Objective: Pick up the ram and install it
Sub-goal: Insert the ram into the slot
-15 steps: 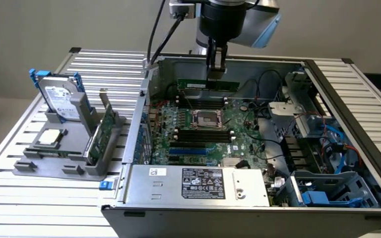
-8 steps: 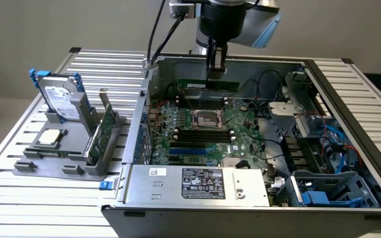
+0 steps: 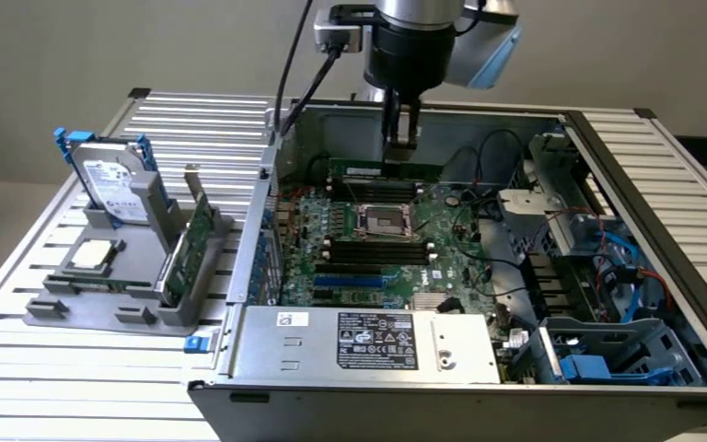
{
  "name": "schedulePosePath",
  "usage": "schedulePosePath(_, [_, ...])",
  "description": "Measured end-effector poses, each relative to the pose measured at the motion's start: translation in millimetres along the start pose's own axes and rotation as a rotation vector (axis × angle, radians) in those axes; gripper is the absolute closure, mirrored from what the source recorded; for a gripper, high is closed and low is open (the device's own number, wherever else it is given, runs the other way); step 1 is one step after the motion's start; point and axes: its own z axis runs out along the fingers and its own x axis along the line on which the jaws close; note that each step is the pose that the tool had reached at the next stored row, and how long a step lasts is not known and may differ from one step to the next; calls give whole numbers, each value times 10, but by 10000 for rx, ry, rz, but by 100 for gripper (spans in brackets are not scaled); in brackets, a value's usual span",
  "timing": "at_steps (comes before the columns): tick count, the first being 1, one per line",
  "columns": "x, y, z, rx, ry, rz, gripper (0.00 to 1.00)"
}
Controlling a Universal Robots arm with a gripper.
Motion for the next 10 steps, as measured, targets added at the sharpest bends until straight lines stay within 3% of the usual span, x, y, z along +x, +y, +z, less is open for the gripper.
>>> schedulePosePath(10, [113, -10, 181, -1, -16, -86, 86])
